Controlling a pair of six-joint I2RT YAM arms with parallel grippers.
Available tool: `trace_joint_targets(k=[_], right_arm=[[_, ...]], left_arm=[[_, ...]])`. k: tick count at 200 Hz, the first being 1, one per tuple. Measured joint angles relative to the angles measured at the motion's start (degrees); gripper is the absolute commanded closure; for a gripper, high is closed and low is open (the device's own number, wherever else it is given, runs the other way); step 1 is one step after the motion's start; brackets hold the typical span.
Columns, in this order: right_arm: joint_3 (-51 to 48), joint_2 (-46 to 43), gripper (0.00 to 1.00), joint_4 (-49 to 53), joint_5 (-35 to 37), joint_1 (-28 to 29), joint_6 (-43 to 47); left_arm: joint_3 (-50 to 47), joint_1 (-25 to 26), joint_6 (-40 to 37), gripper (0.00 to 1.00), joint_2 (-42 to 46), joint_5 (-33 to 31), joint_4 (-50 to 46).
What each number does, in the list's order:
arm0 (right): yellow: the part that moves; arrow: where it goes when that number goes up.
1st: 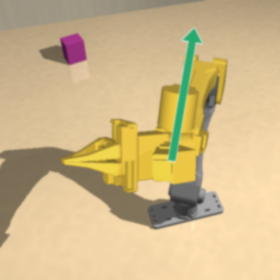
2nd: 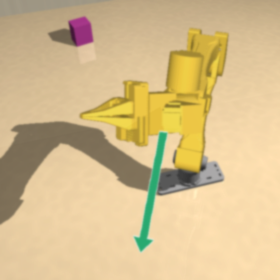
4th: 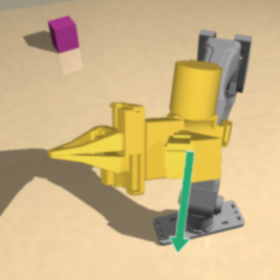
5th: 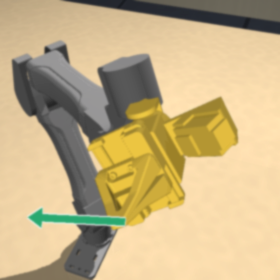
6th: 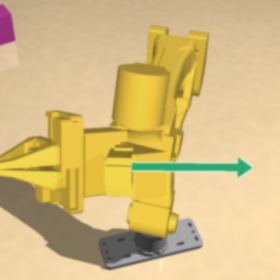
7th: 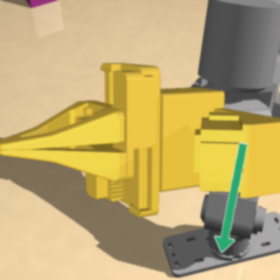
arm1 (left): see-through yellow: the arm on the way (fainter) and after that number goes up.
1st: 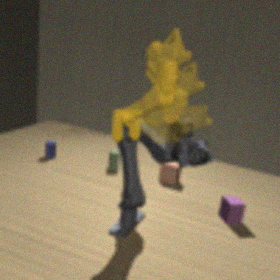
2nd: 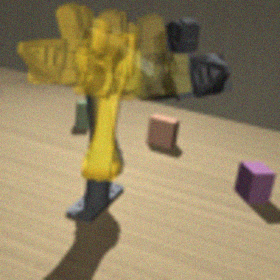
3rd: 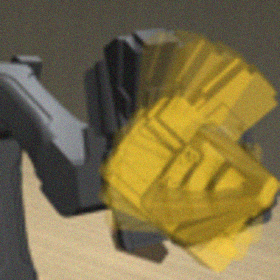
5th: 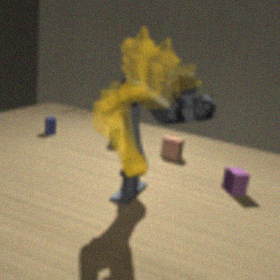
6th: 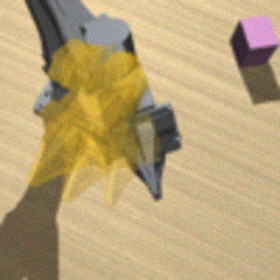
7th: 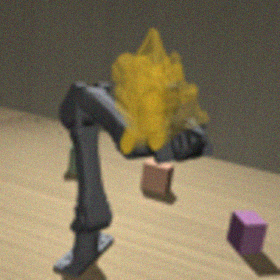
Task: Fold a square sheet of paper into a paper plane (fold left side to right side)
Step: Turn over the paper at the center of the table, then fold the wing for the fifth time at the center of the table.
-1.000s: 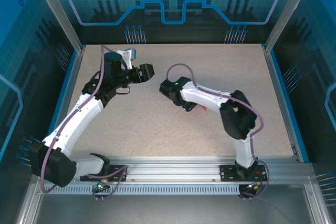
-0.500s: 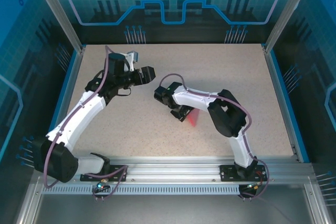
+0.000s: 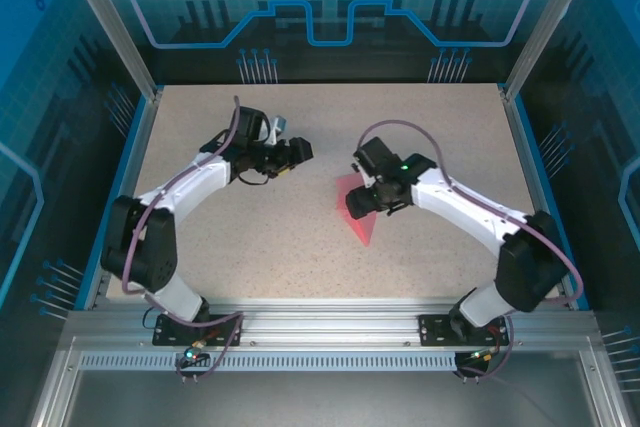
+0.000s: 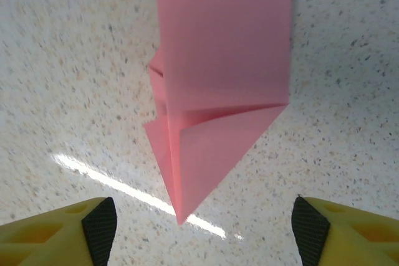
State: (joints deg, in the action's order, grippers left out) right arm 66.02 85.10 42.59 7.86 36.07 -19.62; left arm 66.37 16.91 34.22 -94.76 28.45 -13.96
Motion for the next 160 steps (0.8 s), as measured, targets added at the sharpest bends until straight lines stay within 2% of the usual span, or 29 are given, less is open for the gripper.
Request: trace_joint_targets(k=[17,50,75,103,160], right_arm=[[-4.68,-4.55,0.17,-5.22,-3.08,-2.58,-1.49],[-13.44,-13.27,0.00,-14.91,-8.94,-8.11,-5.68],[-19.80,-18.60,0.00,-21.53,-13.11,-12.70,-9.44],[-24.85,-21.35,0.00,-26.91,-17.88,-16.48,-12.98],[-26.84,-20.41,0.00,-32.33,-22.95,-17.77,-14.53]], left_arm=[[0.00,1.46,0.63,0.24,-3.63,1.81,1.31],[1.70,5.29,1.79,0.32,-10.91,4.46,2.54],[3.69,7.39,2.08,0.39,-15.52,5.64,3.37],[5.51,8.81,2.05,0.53,-18.97,5.97,4.02],[6.23,9.14,1.36,0.77,-21.77,5.97,7.02]])
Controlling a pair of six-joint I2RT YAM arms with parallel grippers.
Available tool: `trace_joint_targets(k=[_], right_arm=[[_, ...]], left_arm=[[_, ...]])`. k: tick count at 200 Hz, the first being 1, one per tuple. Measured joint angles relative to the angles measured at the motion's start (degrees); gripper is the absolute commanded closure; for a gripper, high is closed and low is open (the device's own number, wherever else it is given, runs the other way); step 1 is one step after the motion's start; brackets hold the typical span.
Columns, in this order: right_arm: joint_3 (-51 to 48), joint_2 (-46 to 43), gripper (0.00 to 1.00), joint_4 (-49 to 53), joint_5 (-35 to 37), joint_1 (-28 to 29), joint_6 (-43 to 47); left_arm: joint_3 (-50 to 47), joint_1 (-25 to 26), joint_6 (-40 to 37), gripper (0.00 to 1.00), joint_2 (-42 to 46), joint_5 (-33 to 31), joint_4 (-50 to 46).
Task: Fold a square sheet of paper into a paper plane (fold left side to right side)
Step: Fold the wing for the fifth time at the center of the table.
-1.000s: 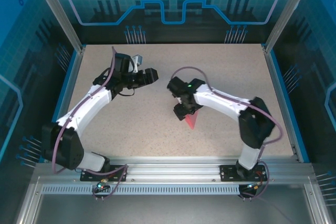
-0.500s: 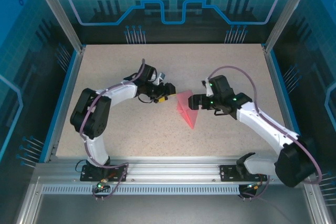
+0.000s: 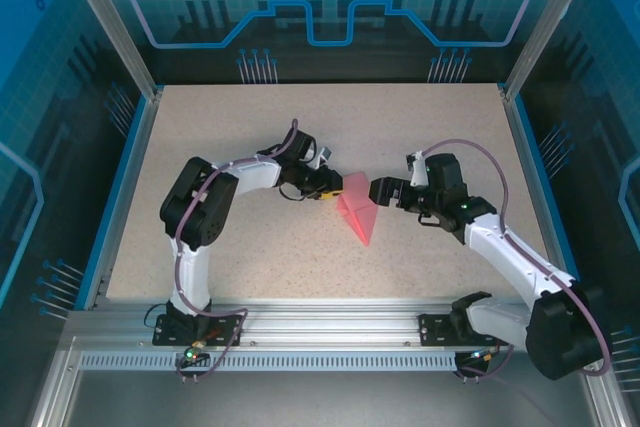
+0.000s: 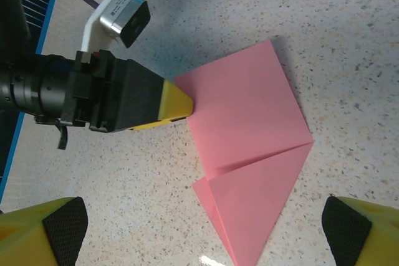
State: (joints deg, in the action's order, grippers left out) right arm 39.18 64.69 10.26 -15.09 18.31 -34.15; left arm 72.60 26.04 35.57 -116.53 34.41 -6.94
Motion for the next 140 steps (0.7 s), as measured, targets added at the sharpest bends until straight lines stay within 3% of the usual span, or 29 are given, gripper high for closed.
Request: trace_joint_targets(k=[54,81,107,140], right_arm=[[-4.70,1.11,0.00,-6.16,0.28,0.00,1.75],[-4.20,3.37,0.01,-6.84,-1.25,-0.59,4.35],[-1.33,10.14,0.15,-7.52,-6.95,-4.26,5.84],[1.66,19.32,0.23,-9.70,-13.92,-6.38,7.52]], left_arm=[[-0.81,0.00,-2.89,1.00,0.00,1.14,4.42],[-1.84,0.00,-4.22,1.00,0.07,1.73,5.42],[-5.07,-0.57,-5.38,1.00,2.36,2.73,6.01],[-9.05,-2.80,-5.81,1.00,6.08,6.84,8.35]])
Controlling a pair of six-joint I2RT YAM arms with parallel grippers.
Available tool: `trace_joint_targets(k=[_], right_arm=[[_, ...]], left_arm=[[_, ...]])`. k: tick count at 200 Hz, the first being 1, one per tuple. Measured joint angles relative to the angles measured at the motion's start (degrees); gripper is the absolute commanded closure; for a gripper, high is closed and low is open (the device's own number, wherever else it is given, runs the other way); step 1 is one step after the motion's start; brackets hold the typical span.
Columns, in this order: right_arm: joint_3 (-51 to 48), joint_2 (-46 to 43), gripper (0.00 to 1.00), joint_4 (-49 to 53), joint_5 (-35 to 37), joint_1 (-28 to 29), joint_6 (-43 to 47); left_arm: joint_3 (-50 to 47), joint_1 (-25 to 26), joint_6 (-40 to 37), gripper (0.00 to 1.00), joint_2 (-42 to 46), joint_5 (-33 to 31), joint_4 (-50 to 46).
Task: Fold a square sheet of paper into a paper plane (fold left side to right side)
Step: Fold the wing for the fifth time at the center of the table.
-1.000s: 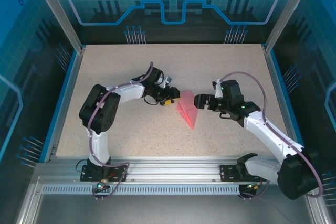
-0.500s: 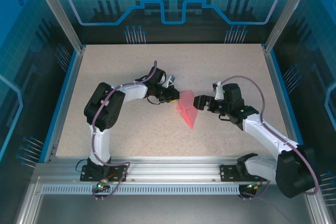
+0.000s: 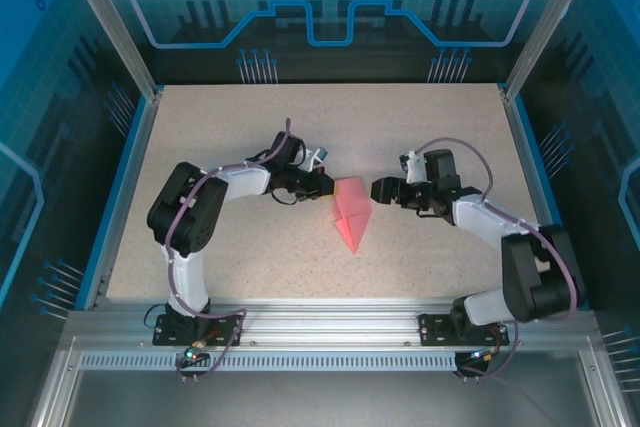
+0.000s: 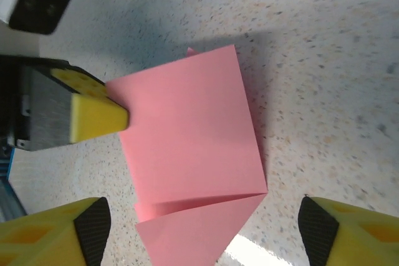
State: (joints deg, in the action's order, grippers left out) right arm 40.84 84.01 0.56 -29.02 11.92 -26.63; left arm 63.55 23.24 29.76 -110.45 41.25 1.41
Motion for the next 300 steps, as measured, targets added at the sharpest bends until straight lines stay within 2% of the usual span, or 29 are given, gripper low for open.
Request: trace_joint_targets(k=[70,105,160,233,250,263,282,300], right_arm=[[7.67,16.41,0.29,-7.56,-12.39,-0.52,3.63],[9.49,21.24,0.33,-9.25,-16.72,-0.52,4.20],[9.81,23.28,0.55,-10.08,-21.31,-0.52,4.90],[10.47,21.18,0.68,-4.37,-21.31,-0.72,9.20],[10.64,20.46,0.77,-3.06,-20.90,-0.74,10.12],[10.97,20.15,0.89,-1.97,-20.72,-0.74,10.71],[11.52,20.00,0.99,-0.44,-20.31,-0.74,10.73],[11.93,19.67,1.00,1.40,-19.19,-0.74,10.25]], left_arm=[[-2.64,-1.33,-2.89,1.00,1.29,5.49,1.92],[-2.64,-1.33,-3.19,1.00,1.33,6.54,1.95],[-2.64,-1.33,-3.39,1.00,1.33,7.06,1.92],[-2.62,-1.33,-5.35,1.00,1.31,7.02,0.87],[-2.62,-1.33,-5.97,1.00,1.16,7.02,0.48],[-2.62,-1.33,-6.21,1.00,1.01,7.02,0.37],[-2.62,-1.33,-6.75,0.86,0.98,6.99,0.15],[-2.51,-1.09,-7.85,0.78,1.14,6.08,-0.85]])
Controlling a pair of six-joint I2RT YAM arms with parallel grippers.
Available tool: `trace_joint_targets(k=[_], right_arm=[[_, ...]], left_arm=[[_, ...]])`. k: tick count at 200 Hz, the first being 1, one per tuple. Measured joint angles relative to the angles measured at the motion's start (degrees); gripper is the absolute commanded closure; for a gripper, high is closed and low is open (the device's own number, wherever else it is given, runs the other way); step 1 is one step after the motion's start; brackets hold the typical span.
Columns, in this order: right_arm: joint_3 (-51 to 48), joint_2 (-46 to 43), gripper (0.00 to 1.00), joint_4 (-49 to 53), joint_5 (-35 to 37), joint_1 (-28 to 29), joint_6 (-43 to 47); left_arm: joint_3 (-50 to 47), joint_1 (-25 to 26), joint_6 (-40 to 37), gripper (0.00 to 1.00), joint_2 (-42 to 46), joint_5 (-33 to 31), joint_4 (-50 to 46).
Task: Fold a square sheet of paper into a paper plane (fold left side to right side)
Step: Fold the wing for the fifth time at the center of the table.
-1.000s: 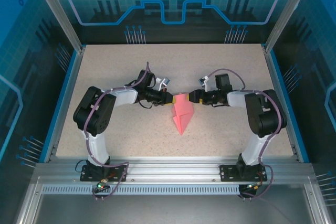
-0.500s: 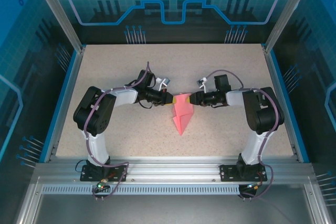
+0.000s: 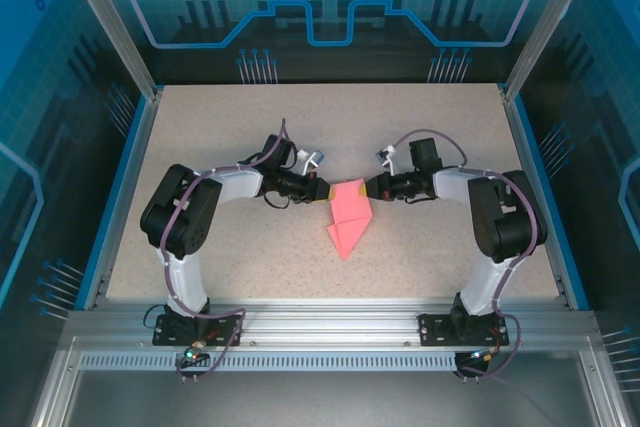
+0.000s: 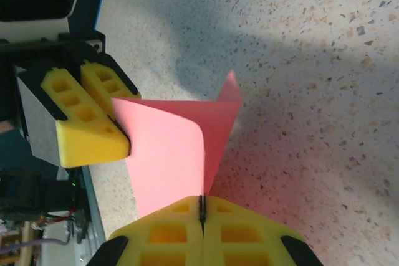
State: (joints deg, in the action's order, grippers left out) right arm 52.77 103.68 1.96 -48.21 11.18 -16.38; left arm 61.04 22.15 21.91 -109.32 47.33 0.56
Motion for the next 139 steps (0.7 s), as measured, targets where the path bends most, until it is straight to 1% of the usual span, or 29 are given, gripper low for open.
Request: trace_joint_targets(k=[9,17,42,68,82,98,121,139], right_arm=[[0.17,-0.20,1.00,0.92,0.70,0.00,-0.31],[0.26,-0.52,1.00,1.66,1.40,0.02,-1.01],[0.26,-1.86,1.00,3.93,3.54,0.07,-4.13],[0.63,-2.54,1.00,6.08,6.27,0.50,-8.90],[1.29,-2.54,1.00,7.17,7.58,0.87,-12.00],[2.43,-2.32,1.00,7.96,8.59,1.07,-15.45],[4.94,-1.38,1.00,8.96,9.51,1.22,-19.34],[7.21,-0.37,1.00,9.64,10.36,1.31,-21.20]], left_arm=[[0.00,0.17,-1.14,0.73,0.46,-1.05,-1.16],[0.04,0.39,-2.01,0.71,1.20,-2.14,-2.54],[1.27,1.38,-4.83,0.69,5.25,-7.23,-7.93],[3.37,3.76,-8.76,0.69,11.02,-14.38,-13.49],[4.55,6.36,-10.73,0.69,13.66,-18.27,-16.04],[5.79,10.62,-12.74,0.69,15.26,-22.93,-18.88],[6.64,17.07,-14.43,0.69,15.26,-28.89,-22.38],[6.91,21.20,-14.67,0.69,14.43,-32.68,-24.59]])
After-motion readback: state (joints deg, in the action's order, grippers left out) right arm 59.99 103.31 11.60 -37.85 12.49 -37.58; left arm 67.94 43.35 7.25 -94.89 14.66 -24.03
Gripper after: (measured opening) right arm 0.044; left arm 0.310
